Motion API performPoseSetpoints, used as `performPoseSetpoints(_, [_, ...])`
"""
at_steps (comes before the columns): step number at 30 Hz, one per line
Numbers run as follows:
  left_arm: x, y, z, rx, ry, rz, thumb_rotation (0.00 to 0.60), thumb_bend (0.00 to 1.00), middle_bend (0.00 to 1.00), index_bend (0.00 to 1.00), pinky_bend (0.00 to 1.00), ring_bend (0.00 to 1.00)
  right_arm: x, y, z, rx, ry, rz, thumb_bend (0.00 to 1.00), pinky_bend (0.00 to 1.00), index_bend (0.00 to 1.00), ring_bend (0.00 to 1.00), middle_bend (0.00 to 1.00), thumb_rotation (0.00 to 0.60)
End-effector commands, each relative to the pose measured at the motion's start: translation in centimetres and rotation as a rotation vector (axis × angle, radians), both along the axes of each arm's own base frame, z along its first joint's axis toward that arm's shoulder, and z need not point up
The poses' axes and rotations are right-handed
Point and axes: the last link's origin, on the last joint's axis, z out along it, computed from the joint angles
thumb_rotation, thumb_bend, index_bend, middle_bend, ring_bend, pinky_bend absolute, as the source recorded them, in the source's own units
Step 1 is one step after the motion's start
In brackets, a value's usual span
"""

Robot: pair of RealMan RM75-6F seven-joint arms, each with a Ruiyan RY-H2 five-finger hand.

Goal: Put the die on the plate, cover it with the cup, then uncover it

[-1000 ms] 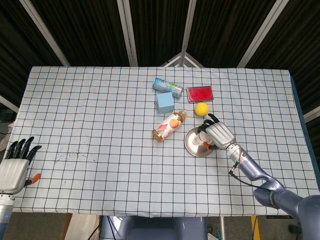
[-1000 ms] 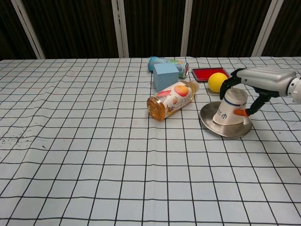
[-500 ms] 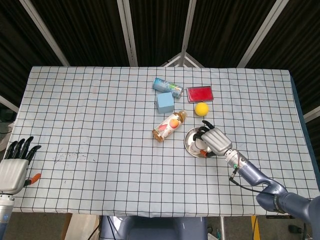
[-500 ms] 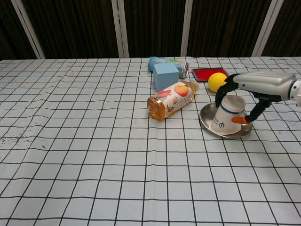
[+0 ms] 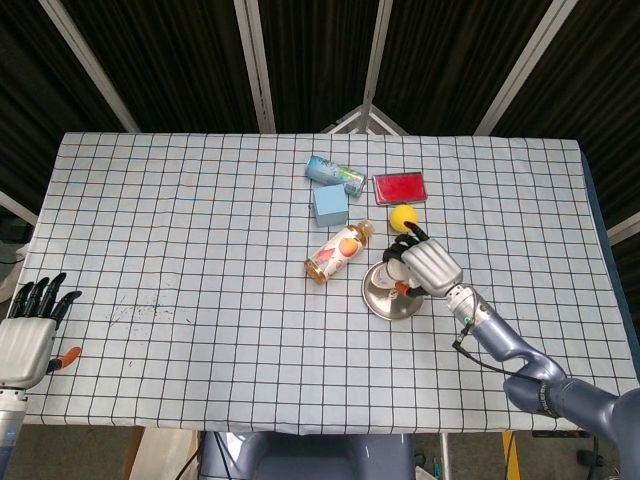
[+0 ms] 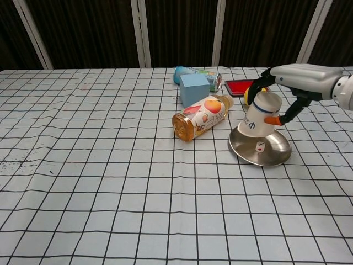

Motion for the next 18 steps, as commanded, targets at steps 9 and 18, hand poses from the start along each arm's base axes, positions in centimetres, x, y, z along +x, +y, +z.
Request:
performPoseSetpoints(9, [0.1, 0.0, -0.3, -0.002, 0.005, 0.003, 0.6, 0.26, 0.0, 0.19, 0.02, 0.0, -5.4, -3.6, 4.8, -0.188, 0.111, -0.125, 0.36, 0.05, 0.57, 0.23, 0.41, 0.6])
performPoseSetpoints(18, [0.3, 0.1, -0.7, -0.003, 0.011, 0.001, 0.6, 0.26, 0.0, 0.19, 0.02, 0.0, -9.0, -4.0, 5.1, -0.183, 0.2, -0.195, 0.36, 0.05, 0.57, 0.23, 0.41, 0.6])
